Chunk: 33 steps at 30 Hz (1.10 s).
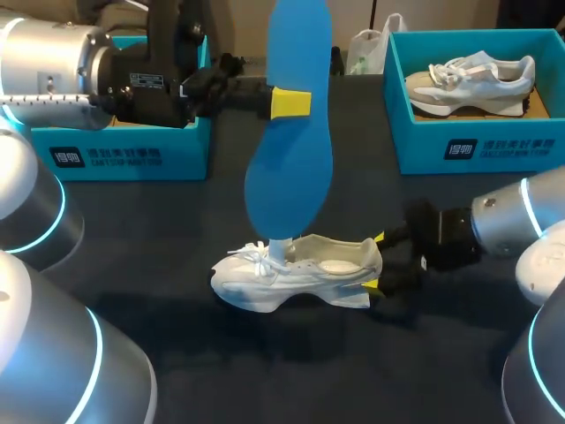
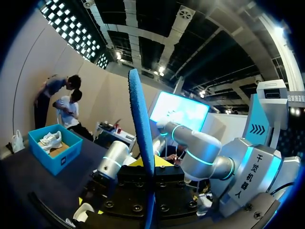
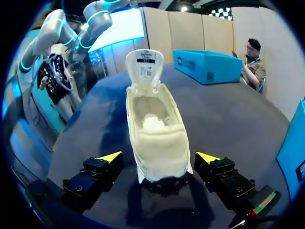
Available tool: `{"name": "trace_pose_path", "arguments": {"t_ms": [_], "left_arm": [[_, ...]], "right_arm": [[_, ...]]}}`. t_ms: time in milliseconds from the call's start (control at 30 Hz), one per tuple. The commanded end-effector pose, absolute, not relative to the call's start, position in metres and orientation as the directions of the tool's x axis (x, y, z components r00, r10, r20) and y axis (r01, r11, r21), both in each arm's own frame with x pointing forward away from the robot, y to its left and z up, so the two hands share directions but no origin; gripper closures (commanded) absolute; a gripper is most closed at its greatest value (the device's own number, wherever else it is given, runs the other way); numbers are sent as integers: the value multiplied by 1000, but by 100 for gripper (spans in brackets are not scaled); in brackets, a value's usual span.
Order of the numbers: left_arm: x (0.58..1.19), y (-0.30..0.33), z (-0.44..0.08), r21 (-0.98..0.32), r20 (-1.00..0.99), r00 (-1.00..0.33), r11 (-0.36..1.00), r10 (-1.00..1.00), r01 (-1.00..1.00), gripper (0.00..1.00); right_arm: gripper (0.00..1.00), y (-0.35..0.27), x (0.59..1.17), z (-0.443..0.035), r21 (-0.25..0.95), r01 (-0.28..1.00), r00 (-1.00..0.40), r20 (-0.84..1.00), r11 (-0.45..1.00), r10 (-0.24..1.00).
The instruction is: Take the shoe out of the shoebox, open the shoe tongue, remove and reinsert the insole, then place the shoe into the shoebox
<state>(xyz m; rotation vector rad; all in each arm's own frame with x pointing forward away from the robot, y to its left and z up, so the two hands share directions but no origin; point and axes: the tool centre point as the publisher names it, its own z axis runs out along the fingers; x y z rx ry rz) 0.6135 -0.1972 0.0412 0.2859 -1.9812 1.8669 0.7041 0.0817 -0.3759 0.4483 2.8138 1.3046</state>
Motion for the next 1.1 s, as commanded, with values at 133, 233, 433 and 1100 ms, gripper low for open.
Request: {"name": "trace_pose_path", "arguments": {"t_ms": [133, 233, 433, 1100], "left_arm": [[614, -199, 41, -907, 421, -898, 86, 125, -413, 100], [614, -199, 41, -907, 421, -898, 86, 125, -413, 100], [614, -199, 41, -907, 421, -898, 86, 125, -413, 100], [614, -199, 41, -907, 421, -898, 86, 125, -413, 100]], "right_arm": [[0, 90, 704, -355, 396, 287, -957, 82, 872, 278], [0, 91, 704, -346, 312, 277, -961, 62, 909, 271], [0, 92, 705, -336, 173, 258, -966, 51, 950, 253], [0, 99, 711, -325, -122, 249, -967, 13, 961, 253]]}}
